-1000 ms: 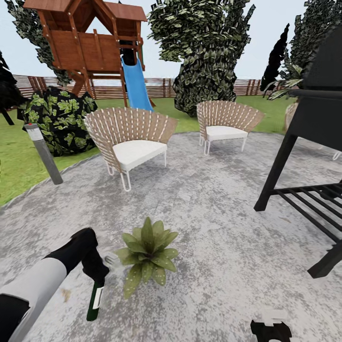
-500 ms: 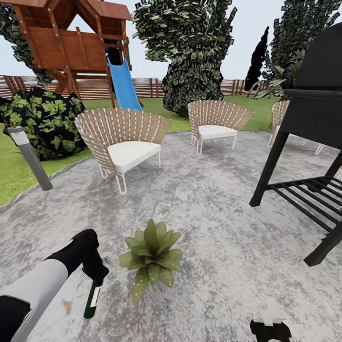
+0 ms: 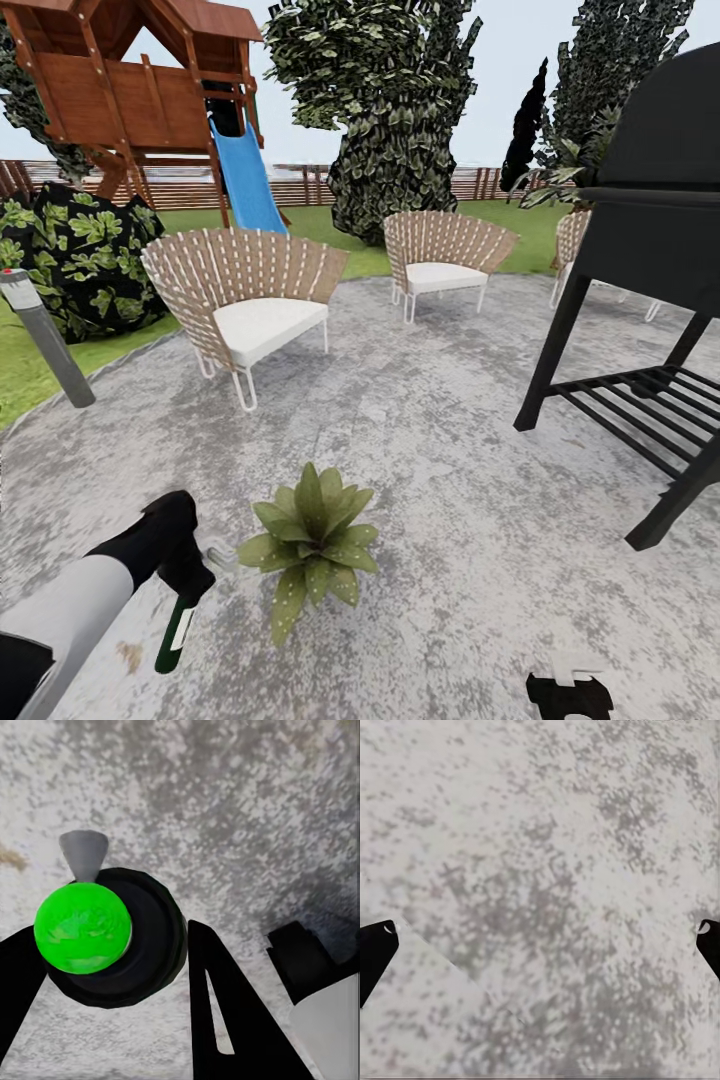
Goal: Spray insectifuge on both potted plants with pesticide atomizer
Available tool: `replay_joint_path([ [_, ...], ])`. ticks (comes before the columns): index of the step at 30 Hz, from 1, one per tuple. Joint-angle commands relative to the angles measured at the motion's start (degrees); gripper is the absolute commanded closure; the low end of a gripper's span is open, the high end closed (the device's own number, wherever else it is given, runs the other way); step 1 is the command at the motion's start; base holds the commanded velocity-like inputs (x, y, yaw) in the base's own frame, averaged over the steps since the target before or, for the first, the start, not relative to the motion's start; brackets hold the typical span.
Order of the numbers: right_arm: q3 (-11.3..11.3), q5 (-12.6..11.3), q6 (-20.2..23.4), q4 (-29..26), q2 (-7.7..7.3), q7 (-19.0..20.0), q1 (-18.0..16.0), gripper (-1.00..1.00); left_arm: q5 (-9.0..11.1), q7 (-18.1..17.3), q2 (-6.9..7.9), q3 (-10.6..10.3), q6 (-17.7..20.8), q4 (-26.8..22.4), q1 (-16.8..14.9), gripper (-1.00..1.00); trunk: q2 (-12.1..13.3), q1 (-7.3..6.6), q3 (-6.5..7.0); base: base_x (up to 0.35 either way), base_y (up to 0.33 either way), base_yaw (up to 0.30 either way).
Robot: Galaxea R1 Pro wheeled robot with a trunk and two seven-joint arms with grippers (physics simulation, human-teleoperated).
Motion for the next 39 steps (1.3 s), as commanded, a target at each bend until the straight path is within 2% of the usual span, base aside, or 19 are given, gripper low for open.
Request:
replay_joint_path([
  [1, -0.47, 0.54, -0.29, 0.11, -0.01, -0.13, -0.07, -1.00, -0.53, -0.58, -0.06, -0.11, 0.29, -0.18, 0.05, 1.00, -0.02, -0.01, -0.05, 0.000, 0.197, 0.000],
  [6, -0.53, 0.54, -0.29, 0.10, -0.04, -0.13, -0.07, -1.00, -0.54, -0.55, -0.19, 0.45, 0.36, -0.25, 0.16, 1.00, -0.02, -0.01, 0.00, 0.000, 0.305, -0.066],
  [16, -0.56, 0.54, -0.29, 0.05, -0.04, -0.13, -0.07, -1.00, -0.15, -0.48, -0.26, 0.27, 0.44, -0.25, 0.20, 1.00, -0.02, -0.01, 0.28, 0.083, 0.309, -0.245],
  [20, -0.48, 0.60, -0.37, 0.07, -0.10, -0.13, -0.07, -1.00, -0.24, -0.47, -0.25, 0.06, 0.30, -0.23, 0.44, 1.00, -0.02, -0.01, 0.29, 0.146, 0.060, -0.036],
  [23, -0.39, 0.71, -0.53, 0.18, -0.13, -0.11, -0.07, -1.00, -0.51, 0.10, -0.24, -0.13, 0.10, -0.32, 3.29, 1.00, -0.02, -0.01, 0.29, 0.018, 0.007, -0.004],
  [25, -0.39, 0.71, -0.48, 0.19, -0.13, -0.07, -0.07, -1.00, -0.52, 0.55, -0.15, -0.12, 0.04, -0.28, 3.99, 1.00, -0.02, -0.01, 0.29, 0.003, 0.001, -0.001],
  [29, -0.43, 0.56, -0.44, 0.19, 0.08, -0.13, -0.07, -1.00, -0.20, 0.81, -0.29, 0.22, -1.79, -0.32, 4.32, 1.00, -0.02, -0.01, 0.29, 0.000, 0.000, 0.000],
  [34, -0.47, 0.54, -0.39, 0.19, 0.12, -0.13, -0.07, -1.00, 0.03, 0.84, -1.49, 0.37, -2.09, -0.42, 4.33, 1.00, -0.02, -0.01, 0.31, 0.000, 0.000, -0.009],
  [39, -0.72, 0.54, -0.38, 0.19, 0.05, -0.12, -0.07, -1.00, -0.02, 0.84, -1.59, 0.30, -2.10, -0.43, 4.33, 1.00, -0.02, -0.01, 0.47, -0.094, 0.005, -0.194],
])
